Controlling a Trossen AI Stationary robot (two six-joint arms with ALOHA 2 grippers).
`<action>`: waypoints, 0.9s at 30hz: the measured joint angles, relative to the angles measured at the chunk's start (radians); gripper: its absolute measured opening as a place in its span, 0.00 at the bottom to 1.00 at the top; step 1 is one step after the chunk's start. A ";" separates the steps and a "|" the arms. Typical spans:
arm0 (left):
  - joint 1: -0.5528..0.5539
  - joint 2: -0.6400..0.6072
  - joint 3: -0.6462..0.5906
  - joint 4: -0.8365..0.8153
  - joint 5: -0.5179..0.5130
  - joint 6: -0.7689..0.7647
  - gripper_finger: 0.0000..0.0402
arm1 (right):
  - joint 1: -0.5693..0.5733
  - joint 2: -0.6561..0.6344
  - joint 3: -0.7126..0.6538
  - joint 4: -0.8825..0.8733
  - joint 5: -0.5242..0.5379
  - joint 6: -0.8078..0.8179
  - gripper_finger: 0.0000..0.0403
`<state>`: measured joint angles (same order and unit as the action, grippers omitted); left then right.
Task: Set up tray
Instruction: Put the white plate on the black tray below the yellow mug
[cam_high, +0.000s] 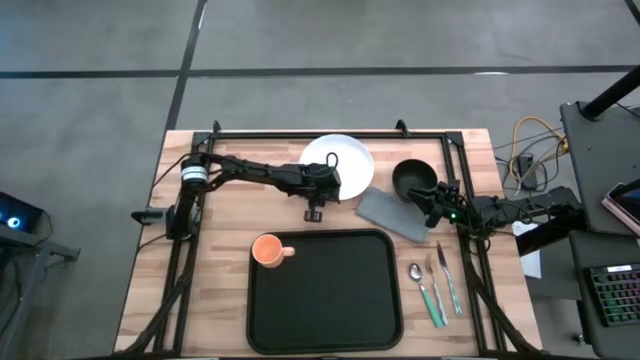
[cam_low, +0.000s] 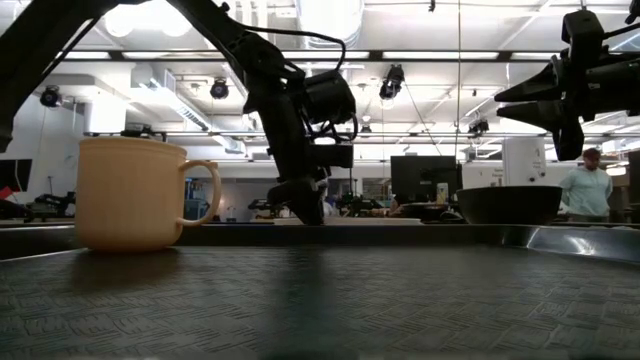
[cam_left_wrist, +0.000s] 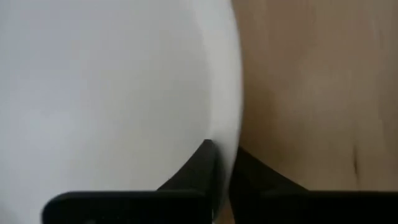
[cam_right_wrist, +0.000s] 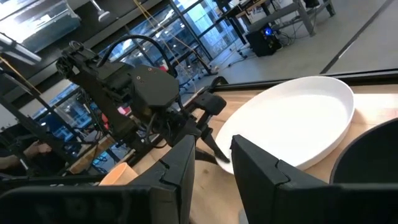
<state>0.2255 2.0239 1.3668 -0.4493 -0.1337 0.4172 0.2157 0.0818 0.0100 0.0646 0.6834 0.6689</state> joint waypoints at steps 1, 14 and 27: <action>0.000 0.000 0.003 0.002 -0.002 0.000 0.02 | 0.000 0.000 0.000 0.000 0.000 0.000 0.24; -0.004 0.001 0.023 -0.011 -0.045 -0.005 0.00 | 0.000 0.000 0.000 0.000 0.000 0.000 0.24; -0.010 -0.014 0.173 -0.165 -0.081 -0.013 0.00 | 0.000 0.000 0.000 0.000 0.000 0.000 0.24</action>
<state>0.2157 2.0094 1.5396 -0.6144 -0.2149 0.4046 0.2157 0.0816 0.0101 0.0647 0.6830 0.6687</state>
